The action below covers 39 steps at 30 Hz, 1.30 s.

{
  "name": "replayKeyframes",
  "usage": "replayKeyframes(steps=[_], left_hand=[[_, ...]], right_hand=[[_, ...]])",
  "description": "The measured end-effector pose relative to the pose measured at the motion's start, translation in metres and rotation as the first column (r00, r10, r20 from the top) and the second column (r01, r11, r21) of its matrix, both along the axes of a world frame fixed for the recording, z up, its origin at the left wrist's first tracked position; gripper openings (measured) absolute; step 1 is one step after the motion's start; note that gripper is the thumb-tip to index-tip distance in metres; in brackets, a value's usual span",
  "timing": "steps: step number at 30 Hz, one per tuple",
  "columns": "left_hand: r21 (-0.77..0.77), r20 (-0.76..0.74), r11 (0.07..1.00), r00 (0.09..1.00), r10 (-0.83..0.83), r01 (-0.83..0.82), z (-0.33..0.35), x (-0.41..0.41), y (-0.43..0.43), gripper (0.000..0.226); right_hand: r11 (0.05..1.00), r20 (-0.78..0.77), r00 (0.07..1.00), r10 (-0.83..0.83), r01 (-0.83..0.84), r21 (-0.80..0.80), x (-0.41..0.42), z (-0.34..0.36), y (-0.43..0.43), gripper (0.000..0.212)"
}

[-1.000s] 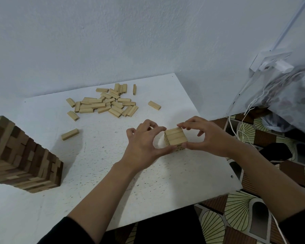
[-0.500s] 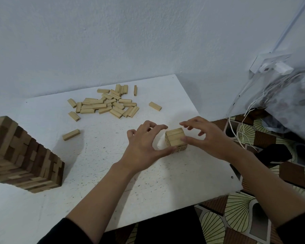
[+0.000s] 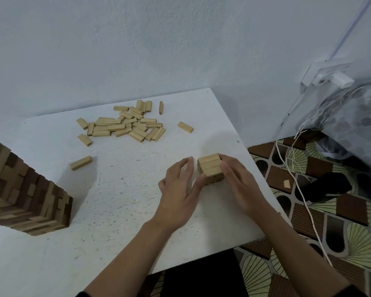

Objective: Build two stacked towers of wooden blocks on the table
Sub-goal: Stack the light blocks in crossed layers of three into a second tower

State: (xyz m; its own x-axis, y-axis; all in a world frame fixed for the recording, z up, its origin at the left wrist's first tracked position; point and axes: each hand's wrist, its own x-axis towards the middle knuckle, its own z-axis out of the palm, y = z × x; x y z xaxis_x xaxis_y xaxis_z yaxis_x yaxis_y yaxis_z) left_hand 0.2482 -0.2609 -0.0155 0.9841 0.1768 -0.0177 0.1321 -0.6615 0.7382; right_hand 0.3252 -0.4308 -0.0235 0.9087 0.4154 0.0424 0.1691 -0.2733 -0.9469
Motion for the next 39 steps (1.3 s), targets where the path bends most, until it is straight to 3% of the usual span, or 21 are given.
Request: replayKeyframes(steps=[4, 13, 19, 22, 26, 31, 35, 39], left_hand=[[0.073, 0.012, 0.997, 0.999, -0.041, 0.040, -0.002, -0.003, -0.003, 0.067], [0.055, 0.016, 0.996, 0.997, -0.074, 0.073, -0.003, -0.004, 0.003, 0.066], [-0.041, 0.157, 0.999, 0.987, 0.031, -0.024, 0.000, -0.006, 0.036, 0.042], [0.005, 0.276, 0.994, 0.956, 0.101, -0.107, 0.012, -0.002, 0.062, 0.021], [0.086, 0.310, 0.969, 0.931, 0.195, -0.232, 0.026, 0.006, 0.103, 0.019], [0.224, 0.171, 0.929, 0.950, 0.260, -0.294, 0.026, 0.018, 0.139, 0.030], [0.391, -0.002, 0.905, 0.983, 0.185, -0.169, 0.015, 0.029, 0.138, 0.048], [0.437, -0.028, 0.846, 0.936, 0.352, -0.305, 0.004, 0.029, 0.147, 0.056]], right_hand=[[1.000, -0.003, 1.000, -0.008, 0.008, -0.003, 0.000, -0.002, -0.002, 0.048], [0.999, 0.009, 0.999, -0.038, 0.039, -0.013, -0.001, 0.002, -0.004, 0.045], [0.961, 0.351, 0.915, -0.200, 0.253, -0.111, -0.002, 0.022, 0.007, 0.040], [0.961, 0.486, 0.864, -0.133, 0.233, -0.151, 0.003, 0.039, 0.021, 0.031], [0.953, 0.577, 0.815, 0.047, 0.135, -0.270, 0.003, 0.059, 0.049, 0.025], [0.910, 0.490, 0.849, 0.198, 0.026, -0.413, 0.000, 0.077, 0.100, 0.025], [0.861, 0.353, 0.897, 0.266, -0.056, -0.506, -0.001, 0.076, 0.139, 0.038], [0.810, 0.278, 0.912, 0.301, -0.092, -0.579, 0.001, 0.066, 0.165, 0.045]])
